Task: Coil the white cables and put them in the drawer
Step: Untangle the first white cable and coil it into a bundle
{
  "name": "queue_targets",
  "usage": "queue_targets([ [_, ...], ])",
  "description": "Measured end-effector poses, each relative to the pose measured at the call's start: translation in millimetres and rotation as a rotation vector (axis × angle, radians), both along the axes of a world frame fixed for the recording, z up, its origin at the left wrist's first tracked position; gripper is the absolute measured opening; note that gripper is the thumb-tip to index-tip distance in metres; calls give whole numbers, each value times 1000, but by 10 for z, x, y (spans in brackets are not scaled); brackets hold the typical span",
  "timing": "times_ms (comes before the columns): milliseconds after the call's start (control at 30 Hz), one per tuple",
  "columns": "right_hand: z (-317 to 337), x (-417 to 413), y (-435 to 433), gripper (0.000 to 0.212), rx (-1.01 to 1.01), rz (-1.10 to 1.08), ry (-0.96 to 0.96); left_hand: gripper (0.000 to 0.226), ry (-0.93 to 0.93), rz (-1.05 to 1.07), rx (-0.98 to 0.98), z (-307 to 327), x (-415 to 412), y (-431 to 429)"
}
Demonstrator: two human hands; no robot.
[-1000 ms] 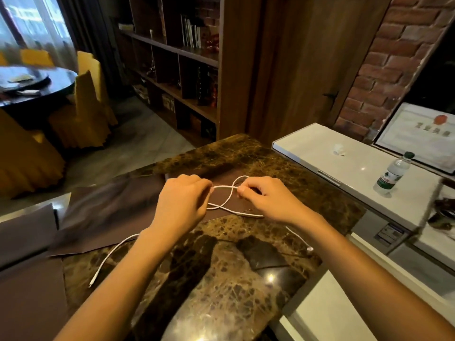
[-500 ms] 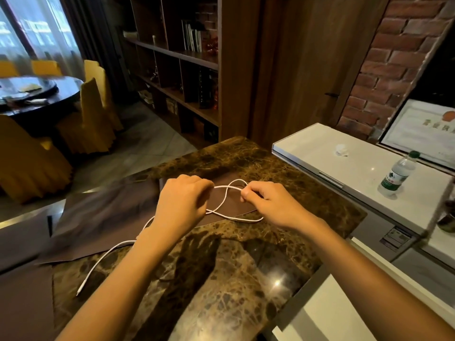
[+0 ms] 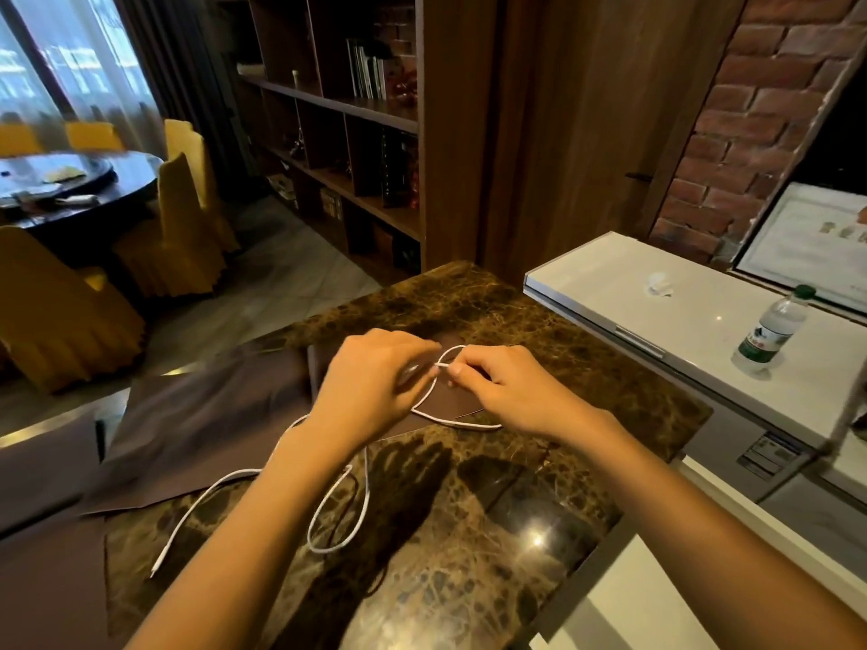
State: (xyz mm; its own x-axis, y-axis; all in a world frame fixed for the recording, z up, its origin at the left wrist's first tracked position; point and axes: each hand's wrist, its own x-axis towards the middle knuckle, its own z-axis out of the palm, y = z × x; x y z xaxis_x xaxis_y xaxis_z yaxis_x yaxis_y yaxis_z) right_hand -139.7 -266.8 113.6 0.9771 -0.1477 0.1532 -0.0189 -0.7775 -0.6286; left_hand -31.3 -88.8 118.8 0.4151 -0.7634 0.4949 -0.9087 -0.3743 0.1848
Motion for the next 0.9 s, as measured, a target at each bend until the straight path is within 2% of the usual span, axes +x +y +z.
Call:
queue_targets([
  [100,9,34,50,28,-5,4,-24,22,-6,-24,16,-47,-57,-25],
  [267,-9,-90,-40,28,23,-25,1,20,4,140,12,-54,113,187],
  [467,-25,-28,92,27,23,-18,-3,27,-64,-47,91,-147,-155,-57],
  [667,5,-191,-15,27,36,-85,0,43,-18,139,124,-233,78,127],
  [800,-14,-161,76,28,32,-75,-29,41,-18,-50,78,-245,-153,-85],
  [900,-5,-201,99,29,59,-95,-44,37,2,-101,16,-205,-188,-135],
])
